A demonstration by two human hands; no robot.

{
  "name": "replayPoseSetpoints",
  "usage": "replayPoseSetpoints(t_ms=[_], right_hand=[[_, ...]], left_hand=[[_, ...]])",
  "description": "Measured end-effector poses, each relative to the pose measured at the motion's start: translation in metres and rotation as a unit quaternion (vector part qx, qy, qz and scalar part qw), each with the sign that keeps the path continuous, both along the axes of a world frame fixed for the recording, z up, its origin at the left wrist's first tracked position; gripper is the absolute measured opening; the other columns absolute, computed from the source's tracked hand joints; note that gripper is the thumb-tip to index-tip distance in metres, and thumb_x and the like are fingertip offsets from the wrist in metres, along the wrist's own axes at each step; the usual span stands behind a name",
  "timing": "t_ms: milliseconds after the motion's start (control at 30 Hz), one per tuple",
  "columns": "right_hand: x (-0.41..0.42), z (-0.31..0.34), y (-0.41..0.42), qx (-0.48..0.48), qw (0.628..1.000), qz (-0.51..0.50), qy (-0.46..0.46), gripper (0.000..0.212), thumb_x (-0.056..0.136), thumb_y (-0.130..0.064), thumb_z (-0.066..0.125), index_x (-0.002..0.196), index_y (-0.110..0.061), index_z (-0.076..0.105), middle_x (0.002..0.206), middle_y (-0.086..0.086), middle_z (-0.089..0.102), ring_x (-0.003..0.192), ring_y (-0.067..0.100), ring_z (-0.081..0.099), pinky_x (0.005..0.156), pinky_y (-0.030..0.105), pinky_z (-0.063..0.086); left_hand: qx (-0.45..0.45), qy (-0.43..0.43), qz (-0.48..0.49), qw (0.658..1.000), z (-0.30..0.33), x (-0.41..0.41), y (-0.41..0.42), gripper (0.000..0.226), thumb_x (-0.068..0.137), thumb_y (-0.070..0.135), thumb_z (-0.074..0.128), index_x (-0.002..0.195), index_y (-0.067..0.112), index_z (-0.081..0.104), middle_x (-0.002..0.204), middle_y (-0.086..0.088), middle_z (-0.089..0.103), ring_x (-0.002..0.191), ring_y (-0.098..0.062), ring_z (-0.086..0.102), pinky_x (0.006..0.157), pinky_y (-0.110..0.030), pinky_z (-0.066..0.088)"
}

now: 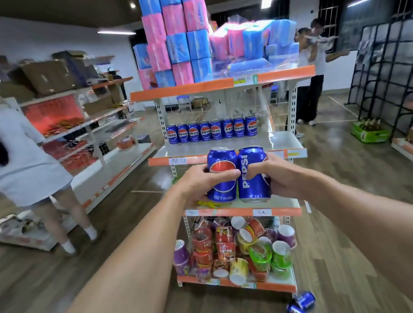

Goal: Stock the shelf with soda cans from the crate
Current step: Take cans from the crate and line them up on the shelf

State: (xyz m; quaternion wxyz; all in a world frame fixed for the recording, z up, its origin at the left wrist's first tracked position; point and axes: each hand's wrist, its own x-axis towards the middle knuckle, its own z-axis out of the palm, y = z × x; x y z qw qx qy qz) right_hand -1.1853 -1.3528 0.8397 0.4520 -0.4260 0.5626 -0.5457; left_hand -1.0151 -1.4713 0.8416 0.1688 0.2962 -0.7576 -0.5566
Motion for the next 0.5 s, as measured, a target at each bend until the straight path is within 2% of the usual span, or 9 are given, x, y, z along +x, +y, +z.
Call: replayPoseSetpoints(t_ms=[133,167,200,233,300,400,500], right_hand=[[-0.008,0.005,-0.02,0.013,0.999,0.014,0.049,0.04,0.076,0.009,0.066,0.115,0.009,0.057,0.114,0.03,0.065,0.102,0.036,0.068,0.092,0.053,0.053],[-0.01,0.006,-0.025,0.019,0.998,0.009,0.064,0.034,0.077,0.005,0.071,0.109,0.008,0.059,0.104,0.029,0.067,0.094,0.033,0.069,0.089,0.051,0.055],[-0.012,0.006,-0.031,0.027,0.996,-0.007,0.081,0.026,0.076,-0.001,0.077,0.096,0.004,0.061,0.086,0.023,0.068,0.08,0.027,0.068,0.079,0.047,0.057],[-0.013,0.006,-0.038,0.031,0.995,-0.024,0.096,0.025,0.073,-0.006,0.083,0.081,-0.005,0.059,0.067,0.014,0.061,0.064,0.02,0.06,0.066,0.038,0.052],[-0.016,0.004,-0.054,0.031,0.992,-0.046,0.116,0.038,0.068,-0.013,0.089,0.068,-0.018,0.051,0.052,-0.004,0.048,0.05,0.012,0.045,0.054,0.027,0.038],[-0.015,-0.001,-0.081,0.021,0.986,-0.081,0.141,0.038,0.071,-0.006,0.086,0.063,-0.02,0.052,0.045,-0.012,0.052,0.04,0.002,0.048,0.041,0.013,0.037],[-0.015,-0.011,-0.116,0.029,0.977,-0.129,0.166,0.033,0.065,-0.012,0.092,0.067,-0.02,0.059,0.052,-0.01,0.057,0.047,0.005,0.053,0.043,0.014,0.04]], left_hand=[[-0.001,0.012,0.019,1.0,0.003,-0.001,-0.02,0.046,0.07,0.048,0.088,0.106,0.028,0.069,0.099,0.008,0.078,0.095,-0.014,0.074,0.091,-0.044,0.059],[0.001,0.013,0.021,1.0,0.004,-0.002,-0.026,0.046,0.07,0.048,0.088,0.107,0.027,0.069,0.099,0.007,0.078,0.095,-0.014,0.075,0.091,-0.044,0.059],[-0.003,0.012,0.023,1.0,0.004,-0.003,-0.033,0.047,0.069,0.048,0.088,0.107,0.026,0.069,0.098,0.006,0.078,0.094,-0.014,0.075,0.091,-0.043,0.059],[-0.009,0.01,0.024,1.0,0.004,-0.004,-0.041,0.049,0.068,0.049,0.089,0.106,0.025,0.069,0.098,0.006,0.078,0.093,-0.014,0.075,0.09,-0.042,0.06],[-0.012,0.007,0.032,0.999,0.003,-0.008,-0.06,0.053,0.066,0.05,0.089,0.108,0.025,0.069,0.098,0.006,0.078,0.091,-0.013,0.075,0.088,-0.04,0.061],[-0.007,0.013,0.032,0.999,-0.005,-0.017,-0.093,0.053,0.067,0.048,0.09,0.109,0.023,0.07,0.098,0.006,0.078,0.09,-0.012,0.075,0.085,-0.036,0.061],[-0.003,0.009,0.015,1.0,-0.012,-0.026,-0.135,0.052,0.068,0.047,0.09,0.11,0.024,0.07,0.099,0.006,0.078,0.089,-0.01,0.075,0.078,-0.031,0.062]])
